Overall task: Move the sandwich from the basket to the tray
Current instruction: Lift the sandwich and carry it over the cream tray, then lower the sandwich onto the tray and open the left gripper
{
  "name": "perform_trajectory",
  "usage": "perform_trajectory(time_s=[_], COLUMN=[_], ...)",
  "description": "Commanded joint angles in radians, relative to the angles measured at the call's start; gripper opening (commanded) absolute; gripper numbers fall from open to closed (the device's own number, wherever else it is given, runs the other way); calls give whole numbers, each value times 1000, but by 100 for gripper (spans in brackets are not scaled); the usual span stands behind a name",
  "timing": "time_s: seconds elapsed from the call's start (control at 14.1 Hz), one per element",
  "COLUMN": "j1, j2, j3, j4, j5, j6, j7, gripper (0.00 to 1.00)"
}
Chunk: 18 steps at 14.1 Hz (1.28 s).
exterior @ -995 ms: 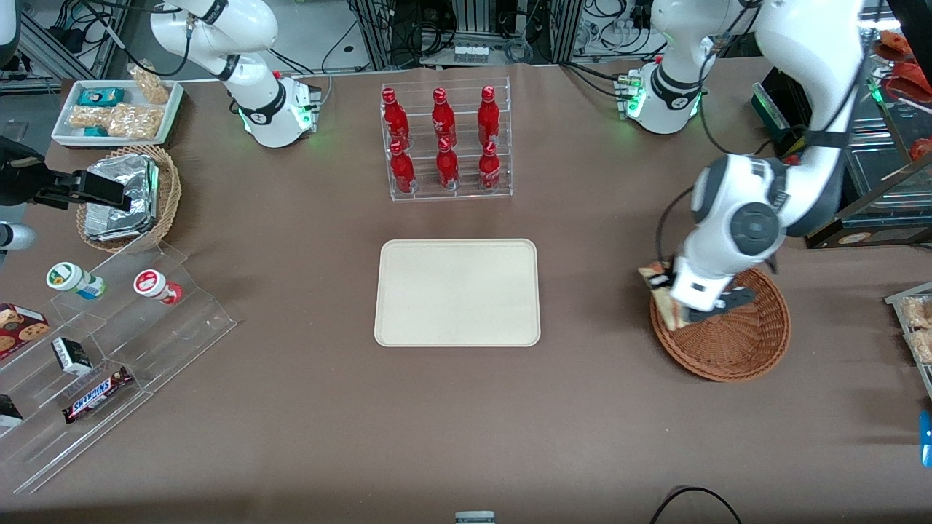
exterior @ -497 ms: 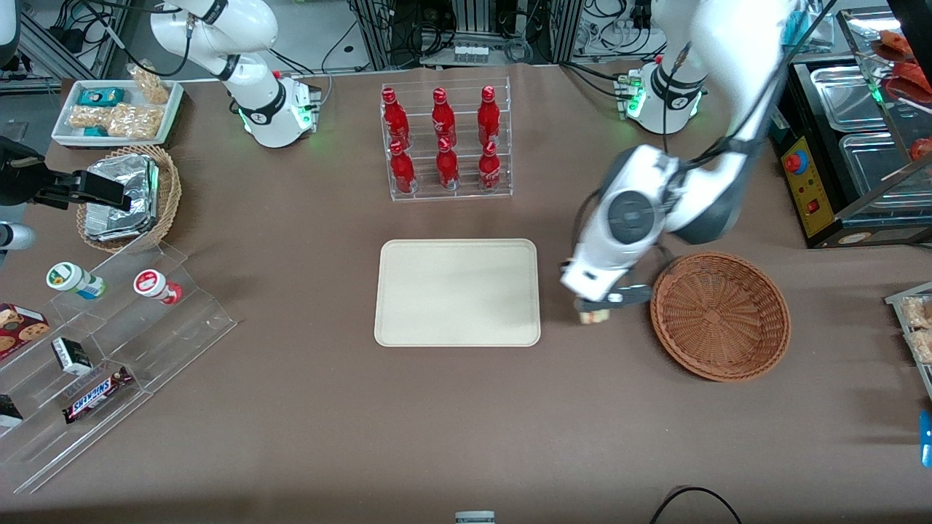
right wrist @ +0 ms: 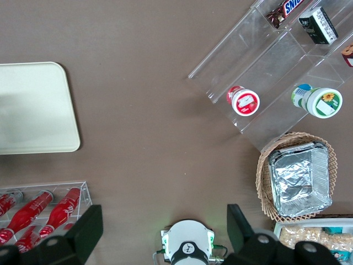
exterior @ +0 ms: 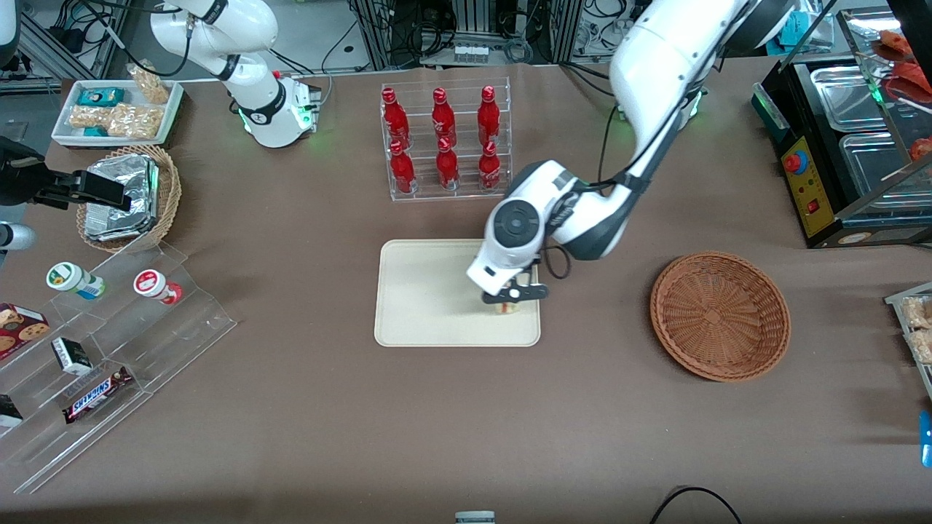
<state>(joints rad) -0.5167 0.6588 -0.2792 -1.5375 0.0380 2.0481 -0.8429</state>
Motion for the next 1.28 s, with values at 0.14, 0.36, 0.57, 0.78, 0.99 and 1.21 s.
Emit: perform_trajectory(time_s=[0.14,0.36,0.57,0.78,0.99,1.21], j1=[-54,-74,-94,-105,-105,-105], j2=[94,125,157,162,165,163], j3=[8,8,8,12,17,17], j4=[138,165,166,168,174,174], j5=[-9,-7,0,3,5,8], j6=[-5,-3,73,80,95,95], j7=[-41,-47,-77,-87,-125,-124], gripper=[23,25,28,40,92,98])
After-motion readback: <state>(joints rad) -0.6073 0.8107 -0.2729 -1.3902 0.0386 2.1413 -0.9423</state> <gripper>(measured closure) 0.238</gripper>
